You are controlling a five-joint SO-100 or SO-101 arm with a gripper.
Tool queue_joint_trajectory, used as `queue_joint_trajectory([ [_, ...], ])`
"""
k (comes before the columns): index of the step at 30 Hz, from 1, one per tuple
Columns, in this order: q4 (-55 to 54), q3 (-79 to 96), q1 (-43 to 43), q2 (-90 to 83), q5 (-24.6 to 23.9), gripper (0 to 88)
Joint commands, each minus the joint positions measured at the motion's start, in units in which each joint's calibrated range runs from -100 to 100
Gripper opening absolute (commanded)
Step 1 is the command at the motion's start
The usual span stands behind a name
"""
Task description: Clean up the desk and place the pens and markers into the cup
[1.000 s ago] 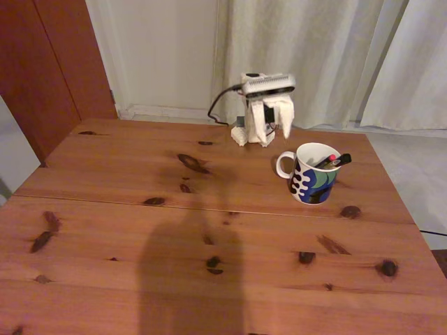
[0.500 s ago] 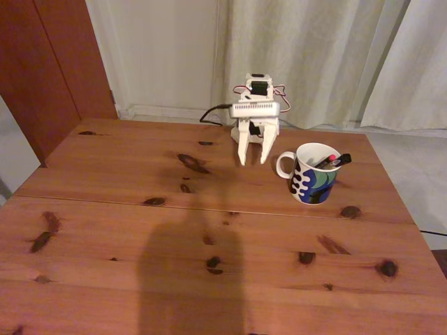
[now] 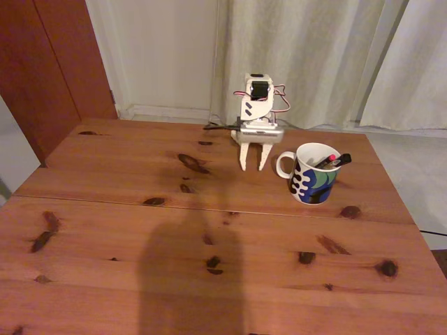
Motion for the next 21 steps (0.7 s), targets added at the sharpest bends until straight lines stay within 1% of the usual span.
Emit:
queue_joint_trajectory([
  [1,4.81,0.40,-0.49,-0.57,2.19,16.6],
  [7,5.24,0.40,-0.49,-0.57,4.49,17.0],
  [21,5.24,0.40,-0.41,-0.07,4.54,17.1],
])
